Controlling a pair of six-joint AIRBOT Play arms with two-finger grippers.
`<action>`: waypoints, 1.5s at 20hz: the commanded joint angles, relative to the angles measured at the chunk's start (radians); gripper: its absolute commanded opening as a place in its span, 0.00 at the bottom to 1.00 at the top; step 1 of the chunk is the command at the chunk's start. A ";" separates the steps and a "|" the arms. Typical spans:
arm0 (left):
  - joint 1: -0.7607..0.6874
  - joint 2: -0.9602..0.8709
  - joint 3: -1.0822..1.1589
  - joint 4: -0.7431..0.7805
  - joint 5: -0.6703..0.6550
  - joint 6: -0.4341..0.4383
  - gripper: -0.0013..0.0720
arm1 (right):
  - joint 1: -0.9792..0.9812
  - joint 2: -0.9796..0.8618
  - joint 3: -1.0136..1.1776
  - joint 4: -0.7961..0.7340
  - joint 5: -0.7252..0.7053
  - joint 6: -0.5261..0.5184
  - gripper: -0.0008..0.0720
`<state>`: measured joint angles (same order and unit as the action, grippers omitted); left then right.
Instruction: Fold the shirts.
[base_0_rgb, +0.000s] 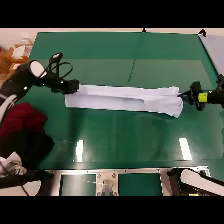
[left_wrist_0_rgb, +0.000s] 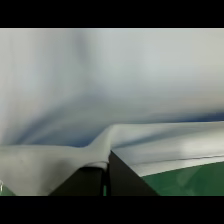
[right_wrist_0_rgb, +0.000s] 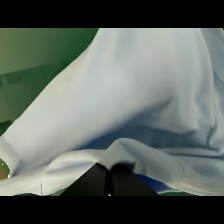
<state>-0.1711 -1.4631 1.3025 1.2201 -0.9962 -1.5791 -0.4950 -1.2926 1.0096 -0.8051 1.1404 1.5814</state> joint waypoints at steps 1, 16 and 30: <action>0.000 -0.230 0.210 0.001 0.016 0.068 0.06 | 0.056 -0.217 0.133 0.013 -0.079 0.012 0.03; 0.085 -0.293 0.478 0.060 -0.229 0.068 0.95 | -0.190 -0.471 0.390 -0.113 0.273 -0.403 0.96; 0.059 -0.300 0.476 -0.123 -0.238 0.070 0.42 | 0.009 -0.640 0.521 0.053 0.329 -0.527 0.03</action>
<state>-0.0948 -1.7573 1.7790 1.1309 -1.2369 -1.5101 -0.5098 -1.9278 1.4845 -0.7639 1.4235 1.0328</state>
